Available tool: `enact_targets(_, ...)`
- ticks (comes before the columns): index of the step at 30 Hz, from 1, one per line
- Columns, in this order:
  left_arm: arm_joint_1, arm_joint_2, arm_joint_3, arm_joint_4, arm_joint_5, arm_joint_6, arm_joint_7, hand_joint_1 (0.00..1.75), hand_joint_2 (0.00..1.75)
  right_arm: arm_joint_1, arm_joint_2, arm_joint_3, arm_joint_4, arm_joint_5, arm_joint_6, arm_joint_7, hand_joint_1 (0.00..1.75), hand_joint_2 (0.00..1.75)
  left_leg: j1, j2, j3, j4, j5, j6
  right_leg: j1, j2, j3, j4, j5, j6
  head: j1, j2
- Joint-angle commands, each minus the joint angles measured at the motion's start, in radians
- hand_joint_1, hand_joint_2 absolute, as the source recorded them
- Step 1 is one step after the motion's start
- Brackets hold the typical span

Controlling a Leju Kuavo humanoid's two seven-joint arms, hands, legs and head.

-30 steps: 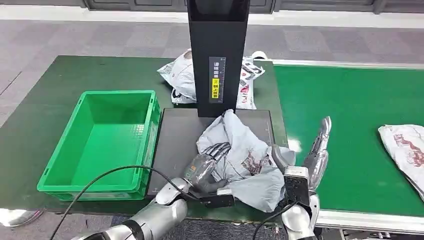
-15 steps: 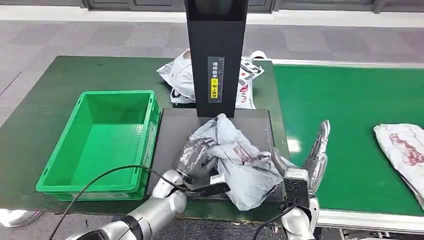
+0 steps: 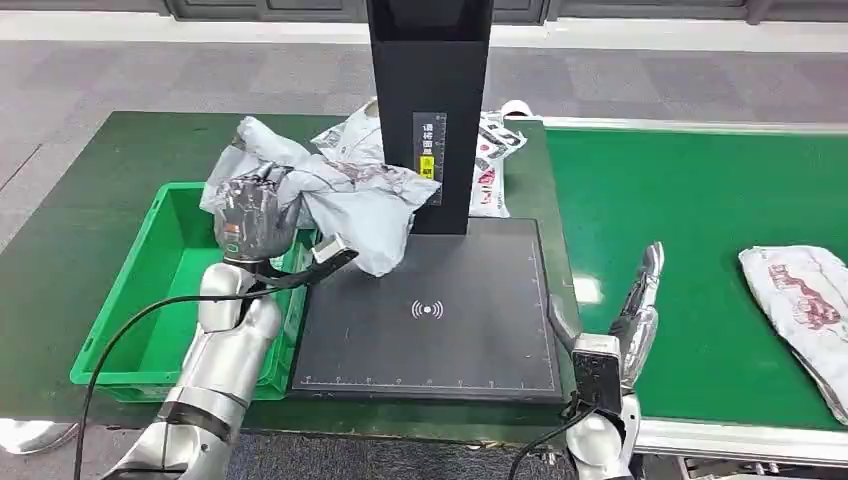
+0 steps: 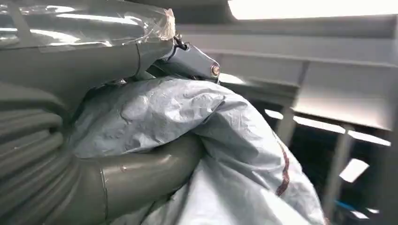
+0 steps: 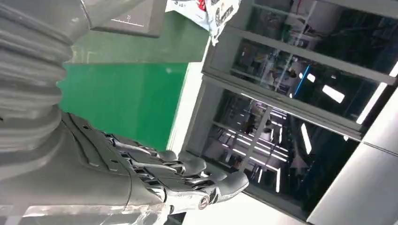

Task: Moved the parcel from conveyor to table for the left to box.

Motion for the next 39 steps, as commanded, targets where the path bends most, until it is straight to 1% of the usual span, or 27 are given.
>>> enact_targets(1, 0.005, 0.013, 0.151, -0.088, -0.043, 0.002, 0.018, 1.75, 1.75, -0.035, 0.01, -0.064, 0.06, 0.001, 0.001, 0.0, 0.0, 1.75, 0.001, 0.002, -0.001, 0.0, 0.001, 0.0, 0.001, 0.002, -0.001, -0.001, 0.001, 0.0, 0.0, 0.0)
enact_targets(2, 0.018, 0.02, 0.192, -0.153, -0.113, 0.002, 0.069, 1.75, 1.75, -0.029, 0.009, -0.067, 0.055, 0.002, 0.001, 0.0, 0.0, 1.75, 0.001, 0.003, -0.001, -0.001, 0.001, 0.0, 0.001, 0.002, -0.001, -0.002, 0.002, 0.0, 0.0, 0.0)
enact_targets(5, 0.037, 0.131, 0.248, -0.198, -0.151, 0.002, 0.167, 1.75, 1.75, -0.008, 0.004, -0.084, 0.046, 0.005, 0.001, 0.0, 0.0, 1.75, 0.001, 0.007, -0.001, -0.001, 0.0, 0.0, 0.001, 0.007, -0.002, -0.002, 0.002, -0.001, 0.0, 0.0)
enact_targets(6, 0.045, 0.205, 0.278, -0.174, -0.178, 0.002, 0.217, 1.75, 1.75, 0.004, 0.004, -0.089, 0.038, 0.008, 0.001, 0.0, 0.0, 1.75, 0.001, 0.007, -0.001, -0.002, 0.0, -0.001, 0.001, 0.007, -0.002, -0.002, 0.003, -0.001, 0.0, 0.0)
enact_targets(7, 0.049, 0.248, 0.291, -0.146, -0.186, 0.002, 0.256, 1.75, 1.75, 0.011, 0.006, -0.091, 0.029, 0.007, 0.001, 0.0, 0.0, 1.75, 0.001, 0.006, -0.001, -0.001, 0.0, -0.001, 0.001, 0.006, -0.001, -0.002, 0.002, -0.001, 0.0, 0.0)
enact_targets(8, 0.055, 0.321, 0.282, -0.093, -0.225, 0.002, 0.344, 1.75, 1.75, 0.014, 0.013, -0.093, 0.026, 0.014, 0.001, 0.0, 0.0, 1.75, 0.001, 0.01, 0.002, -0.004, 0.0, -0.001, 0.001, 0.01, -0.001, -0.003, 0.003, -0.002, 0.0, 0.0)
enact_targets(10, 0.041, 0.417, 0.243, 0.042, -0.29, 0.002, 0.466, 1.75, 1.75, 0.01, 0.02, -0.094, 0.032, 0.022, 0.001, 0.0, 0.0, 1.75, 0.0, 0.01, 0.001, -0.002, 0.0, -0.002, 0.0, 0.009, -0.002, -0.001, 0.001, -0.002, 0.0, 0.0)
enact_targets(11, -0.004, 0.513, 0.112, 0.195, -0.29, 0.002, 0.552, 1.75, 1.75, 0.003, 0.022, -0.103, 0.029, 0.024, 0.001, 0.0, 0.0, 1.75, 0.0, 0.011, 0.002, -0.003, 0.0, -0.002, 0.0, 0.01, -0.002, -0.001, 0.002, -0.003, 0.0, 0.0)
enact_targets(12, -0.066, 0.532, 0.053, 0.335, -0.288, 0.002, 0.565, 1.75, 1.75, 0.001, 0.014, -0.1, 0.026, 0.01, 0.001, 0.0, 0.0, 1.75, 0.001, 0.011, 0.003, -0.004, 0.001, -0.003, 0.001, 0.01, -0.002, -0.001, 0.002, -0.004, 0.0, 0.0)
enact_targets(13, -0.103, 0.526, 0.045, 0.416, -0.275, -0.005, 0.54, 1.75, 1.75, 0.001, 0.006, -0.098, 0.022, 0.0, 0.001, 0.0, 0.0, 1.75, 0.001, 0.009, 0.001, -0.002, 0.0, -0.002, 0.002, 0.008, -0.005, 0.002, 0.001, -0.002, 0.0, 0.0)
enact_targets(14, -0.131, 0.527, -0.004, 0.476, -0.29, -0.029, 0.565, 1.75, 1.75, -0.002, -0.001, -0.095, 0.024, -0.008, 0.001, 0.0, 0.0, 1.75, 0.001, 0.006, 0.0, -0.003, 0.002, -0.003, 0.003, 0.005, -0.004, 0.001, 0.002, -0.004, 0.0, 0.0)
enact_targets(15, -0.154, 0.5, -0.001, 0.522, -0.255, -0.098, 0.535, 1.75, 1.75, -0.005, -0.009, -0.091, 0.027, -0.016, 0.001, 0.0, 0.0, 1.75, 0.0, 0.002, -0.002, -0.002, 0.003, -0.004, 0.002, 0.002, -0.006, 0.002, 0.001, -0.004, -0.001, 0.0)
enact_targets(17, -0.162, 0.504, -0.088, 0.556, -0.289, -0.168, 0.635, 1.75, 1.75, -0.017, -0.014, -0.079, 0.044, -0.02, 0.001, 0.0, 0.0, 1.75, 0.002, 0.001, -0.003, -0.001, 0.005, -0.006, 0.005, 0.0, -0.007, 0.001, 0.001, -0.005, 0.0, 0.0)
enact_targets(19, -0.179, 0.484, -0.108, 0.6, -0.287, -0.259, 0.63, 1.75, 1.75, -0.026, -0.005, -0.091, 0.052, -0.012, 0.001, 0.0, 0.0, 1.75, 0.002, 0.0, -0.004, -0.002, 0.006, -0.006, 0.005, -0.001, -0.006, -0.001, 0.003, -0.006, 0.0, 0.0)
enact_targets(20, -0.189, 0.48, -0.129, 0.621, -0.29, -0.313, 0.642, 0.86, 1.75, -0.026, -0.005, -0.095, 0.055, -0.011, 0.001, 0.0, 0.0, 1.75, 0.002, 0.001, -0.004, -0.001, 0.005, -0.006, 0.004, 0.001, -0.006, 0.001, 0.002, -0.006, 0.0, 0.0)
enact_targets(21, -0.194, 0.479, -0.194, 0.627, -0.287, -0.365, 0.678, 0.0, 1.75, -0.028, -0.005, -0.094, 0.061, -0.018, 0.001, 0.0, 0.0, 1.75, 0.004, 0.001, -0.004, -0.002, 0.006, -0.006, 0.004, 0.0, -0.006, 0.0, 0.004, -0.006, 0.0, 0.0)
enact_targets(22, -0.195, 0.467, -0.182, 0.627, -0.274, -0.361, 0.669, 0.0, 1.75, -0.027, -0.005, -0.097, 0.06, -0.016, 0.001, 0.0, 0.0, 1.75, 0.004, 0.001, -0.004, -0.002, 0.007, -0.005, 0.004, -0.001, -0.005, -0.001, 0.004, -0.006, 0.0, 0.0)
enact_targets(24, -0.222, 0.402, -0.142, 0.629, -0.201, -0.341, 0.56, 0.0, 1.75, -0.009, -0.002, -0.108, 0.04, -0.009, 0.001, 0.0, 0.0, 1.75, 0.004, 0.0, -0.004, -0.002, 0.007, -0.006, 0.004, -0.001, -0.005, -0.001, 0.005, -0.007, 0.0, 0.0)
enact_targets(27, -0.251, 0.339, -0.084, 0.615, -0.073, -0.364, 0.42, 0.0, 1.75, 0.013, -0.012, -0.1, 0.03, -0.017, 0.001, 0.0, 0.0, 1.75, 0.002, -0.003, -0.004, -0.001, 0.007, -0.005, 0.003, -0.004, -0.003, 0.0, 0.005, -0.007, 0.0, 0.0)
enact_targets(28, -0.252, 0.331, -0.072, 0.609, -0.034, -0.363, 0.388, 0.0, 1.75, 0.016, -0.013, -0.1, 0.028, -0.018, 0.001, 0.0, 0.0, 1.75, 0.002, -0.007, -0.004, -0.002, 0.009, -0.005, 0.002, -0.008, -0.003, -0.001, 0.006, -0.007, 0.0, 0.0)
enact_targets(30, -0.256, 0.31, 0.004, 0.586, 0.135, -0.428, 0.241, 0.0, 1.75, 0.023, -0.018, -0.094, 0.023, -0.023, 0.001, 0.0, 0.0, 1.75, 0.001, -0.007, -0.004, 0.0, 0.008, -0.005, 0.001, -0.007, -0.003, 0.001, 0.005, -0.007, 0.0, 0.0)
enact_targets(32, -0.258, 0.311, 0.052, 0.564, 0.253, -0.499, 0.169, 0.0, 1.75, 0.023, -0.021, -0.091, 0.025, -0.025, 0.001, 0.0, 0.0, 1.75, 0.001, -0.006, -0.005, 0.0, 0.009, -0.004, 0.002, -0.008, -0.004, 0.0, 0.006, -0.007, 0.0, 0.0)
enact_targets(34, -0.258, 0.316, 0.056, 0.553, 0.284, -0.522, 0.156, 0.0, 1.75, 0.023, -0.021, -0.091, 0.026, -0.027, 0.001, 0.0, 0.0, 1.75, 0.001, -0.006, -0.006, 0.0, 0.01, -0.004, 0.002, -0.007, -0.005, 0.0, 0.006, -0.007, 0.0, 0.0)
enact_targets(35, -0.258, 0.312, 0.089, 0.544, 0.347, -0.541, 0.121, 0.0, 1.75, 0.023, -0.022, -0.087, 0.03, -0.028, 0.001, 0.0, 0.0, 1.75, 0.002, -0.007, -0.007, -0.001, 0.011, -0.004, 0.002, -0.009, -0.005, -0.001, 0.008, -0.007, 0.0, 0.0)
enact_targets(36, -0.26, 0.31, 0.113, 0.534, 0.416, -0.564, 0.094, 0.0, 1.75, 0.023, -0.022, -0.087, 0.031, -0.029, 0.001, 0.0, 0.0, 1.75, 0.001, -0.004, -0.005, 0.0, 0.01, -0.005, 0.002, -0.005, -0.005, 0.001, 0.007, -0.007, 0.0, 0.0)
enact_targets(37, -0.261, 0.309, 0.136, 0.52, 0.477, -0.577, 0.067, 0.0, 0.0, 0.024, -0.021, -0.085, 0.034, -0.029, 0.001, 0.0, 0.0, 1.75, 0.002, -0.004, -0.006, -0.001, 0.011, -0.005, 0.003, -0.005, -0.005, -0.001, 0.008, -0.007, 0.0, 0.0)
enact_targets(39, -0.259, 0.308, 0.154, 0.493, 0.574, -0.59, 0.033, 0.0, 0.0, 0.024, -0.021, -0.085, 0.036, -0.028, 0.001, 0.0, 0.0, 1.75, 0.002, -0.003, -0.007, 0.0, 0.011, -0.005, 0.003, -0.005, -0.007, 0.0, 0.009, -0.007, 0.0, 0.0)
